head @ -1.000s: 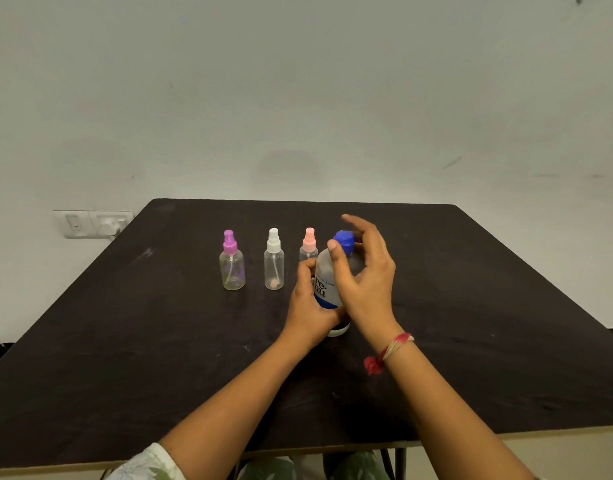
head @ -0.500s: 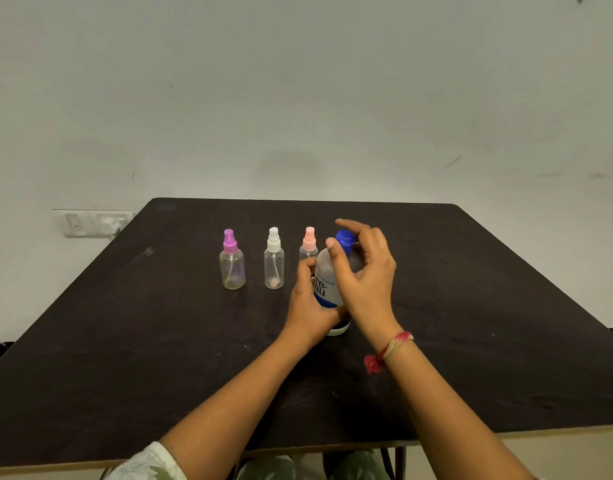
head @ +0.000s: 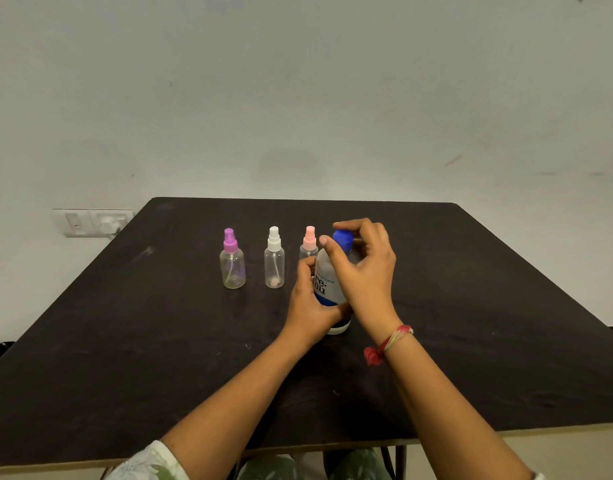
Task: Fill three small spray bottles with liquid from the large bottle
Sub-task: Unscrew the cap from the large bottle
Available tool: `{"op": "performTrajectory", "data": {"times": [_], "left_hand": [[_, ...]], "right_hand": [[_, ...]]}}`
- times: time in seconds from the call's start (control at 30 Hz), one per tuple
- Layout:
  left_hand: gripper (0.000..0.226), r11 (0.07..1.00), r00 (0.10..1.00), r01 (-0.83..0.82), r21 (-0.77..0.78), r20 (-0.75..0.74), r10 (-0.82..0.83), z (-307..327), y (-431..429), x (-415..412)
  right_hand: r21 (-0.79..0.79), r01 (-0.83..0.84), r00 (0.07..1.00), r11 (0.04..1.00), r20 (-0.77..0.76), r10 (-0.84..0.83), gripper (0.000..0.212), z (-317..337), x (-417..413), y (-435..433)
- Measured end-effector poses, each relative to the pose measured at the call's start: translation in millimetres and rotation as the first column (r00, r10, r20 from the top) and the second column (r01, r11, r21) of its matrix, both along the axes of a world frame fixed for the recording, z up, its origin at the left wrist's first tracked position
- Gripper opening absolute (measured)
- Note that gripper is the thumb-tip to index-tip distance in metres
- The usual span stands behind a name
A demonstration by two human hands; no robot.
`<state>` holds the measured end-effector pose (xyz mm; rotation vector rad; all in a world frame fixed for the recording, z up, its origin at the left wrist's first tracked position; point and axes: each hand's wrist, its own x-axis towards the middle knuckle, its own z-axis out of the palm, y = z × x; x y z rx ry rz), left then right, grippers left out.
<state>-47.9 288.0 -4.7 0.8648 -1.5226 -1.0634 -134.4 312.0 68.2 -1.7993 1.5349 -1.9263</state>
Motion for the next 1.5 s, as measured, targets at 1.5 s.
{"op": "performTrajectory", "data": {"times": [1.5], "left_hand": [[0.083, 0.999, 0.999, -0.004, -0.033, 0.048, 0.005, 1, 1, 1]], "right_hand": [[0.627, 0.348, 0.518, 0.697, -0.748, 0.414, 0.031, 118, -8, -1]]}}
